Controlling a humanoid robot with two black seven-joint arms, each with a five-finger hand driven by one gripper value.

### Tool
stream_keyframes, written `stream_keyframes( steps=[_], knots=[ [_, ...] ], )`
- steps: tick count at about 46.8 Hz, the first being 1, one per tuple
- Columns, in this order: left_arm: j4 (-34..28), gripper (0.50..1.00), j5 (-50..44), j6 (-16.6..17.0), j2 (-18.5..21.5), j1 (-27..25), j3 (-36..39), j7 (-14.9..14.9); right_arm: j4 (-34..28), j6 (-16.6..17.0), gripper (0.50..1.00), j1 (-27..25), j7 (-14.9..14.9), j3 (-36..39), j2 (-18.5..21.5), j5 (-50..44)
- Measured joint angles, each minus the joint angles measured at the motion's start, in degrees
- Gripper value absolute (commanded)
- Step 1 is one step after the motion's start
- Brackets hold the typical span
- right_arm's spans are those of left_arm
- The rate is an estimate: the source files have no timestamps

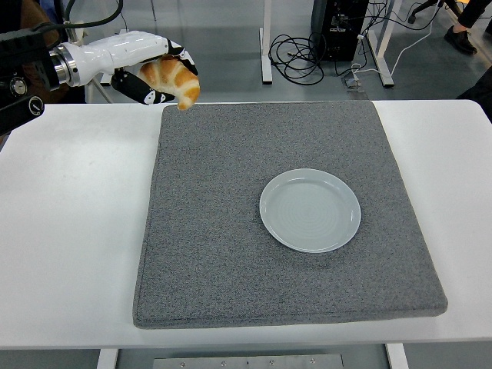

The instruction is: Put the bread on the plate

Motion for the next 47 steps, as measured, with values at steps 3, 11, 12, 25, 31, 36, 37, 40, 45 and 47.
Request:
stream_keyframes(
  steps=[3,11,12,25,31,36,37,40,45,47],
  knots=[
    [0.08,0.5,0.01,0.01,-0.35,-0.73,0.3,0.01,0.0,0.0,1.0,0.0,0.0,0.0,0.0,0.0],
    [0.18,0.5,-0.06,0.51,-2.57,-0.53,0.36,0.1,0.0,-0.02,1.0,0.0,0.01,0.0,0.0,0.0],
    [0.2,0.5,-0.09,0.59,-2.93,-0.47,0.37,0.12,0.0,-0.02,1.0,0.0,0.01,0.0,0.0,0.0],
    [0.48,0.5,-0.18,2.09,-8.17,-1.05,0.17,0.52,0.0,-0.02,1.0,0.01,0.04,0.0,0.0,0.0],
    [0.54,0.5,-0.17,2.3,-11.22,-2.14,0.26,0.78,0.0,-0.02,1.0,0.0,0.02,0.0,0.0,0.0],
    [0.58,0.5,-0.11,2.31,-14.31,-3.26,0.35,1.06,0.0,-0.02,1.0,0.01,0.0,0.0,0.0,0.0],
    [0.6,0.5,-0.1,2.31,-14.92,-3.51,0.39,1.25,0.0,-0.02,1.0,-0.01,0.0,0.0,0.0,0.0],
    [0.64,0.5,-0.05,2.31,-16.87,-4.26,0.42,2.11,0.0,-0.02,1.0,0.01,0.0,0.0,0.0,0.0],
    [0.75,0.5,-0.03,2.31,-20.2,-4.79,0.51,3.71,0.0,-0.02,1.0,0.0,0.01,0.0,0.0,0.0],
    [0.79,0.5,-0.02,2.31,-21.3,-4.85,0.52,4.18,0.0,-0.02,1.0,0.01,0.02,0.0,0.0,0.0]
  ],
)
